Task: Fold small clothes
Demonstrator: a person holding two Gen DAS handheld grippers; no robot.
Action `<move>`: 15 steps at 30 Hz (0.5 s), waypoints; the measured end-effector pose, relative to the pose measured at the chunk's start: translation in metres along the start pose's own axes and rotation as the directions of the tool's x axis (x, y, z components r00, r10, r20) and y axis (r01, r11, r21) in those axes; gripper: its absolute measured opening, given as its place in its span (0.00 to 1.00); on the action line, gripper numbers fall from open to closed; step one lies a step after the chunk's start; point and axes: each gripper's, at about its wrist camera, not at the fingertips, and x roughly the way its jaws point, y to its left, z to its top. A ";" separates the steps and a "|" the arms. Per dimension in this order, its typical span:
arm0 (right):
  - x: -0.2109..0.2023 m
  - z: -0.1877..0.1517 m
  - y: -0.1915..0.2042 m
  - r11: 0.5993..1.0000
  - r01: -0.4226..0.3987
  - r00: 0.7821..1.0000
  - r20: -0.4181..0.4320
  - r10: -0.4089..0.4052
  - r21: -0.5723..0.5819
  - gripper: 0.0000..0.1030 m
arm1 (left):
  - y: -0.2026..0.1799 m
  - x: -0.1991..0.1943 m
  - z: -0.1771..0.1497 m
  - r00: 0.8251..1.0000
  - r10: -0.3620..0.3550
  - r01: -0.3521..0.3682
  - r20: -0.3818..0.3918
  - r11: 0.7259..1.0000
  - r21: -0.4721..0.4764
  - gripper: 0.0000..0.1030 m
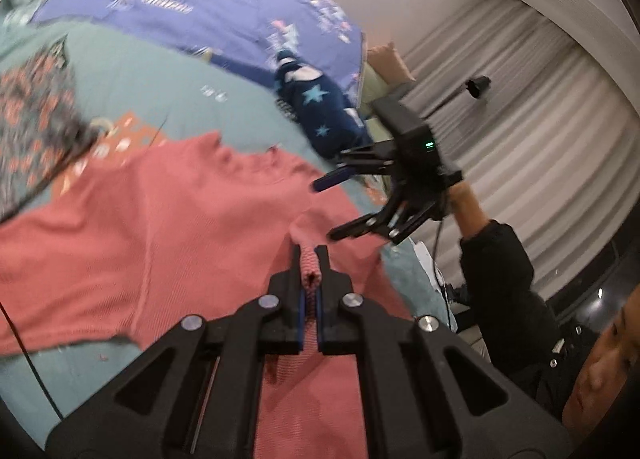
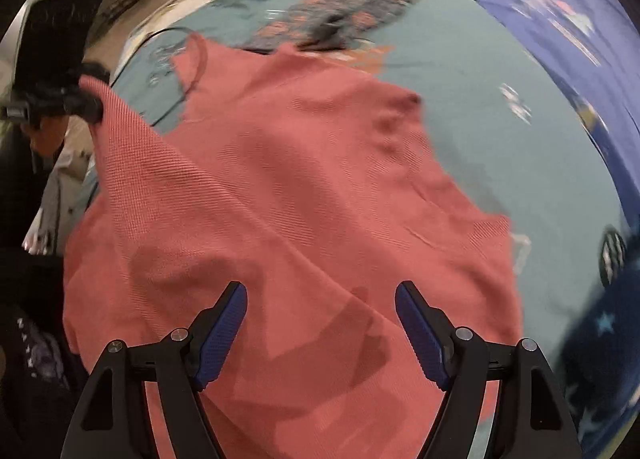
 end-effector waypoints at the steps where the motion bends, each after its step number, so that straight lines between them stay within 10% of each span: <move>1: -0.001 0.003 0.007 0.999 -0.020 1.000 0.010 0.020 -0.028 0.76 | -0.006 -0.004 0.001 1.000 -0.004 0.004 -0.002 1.000 0.025 0.04; 12: 0.004 0.037 0.043 0.925 -0.348 0.937 -0.039 0.346 -0.155 0.73 | -0.060 -0.005 -0.008 0.998 0.051 -0.040 -0.042 0.973 0.227 0.04; 15: 0.011 0.039 0.039 0.899 -0.418 0.908 -0.051 0.415 -0.133 0.27 | -0.059 -0.005 -0.007 0.995 0.094 -0.084 -0.030 0.968 0.236 0.04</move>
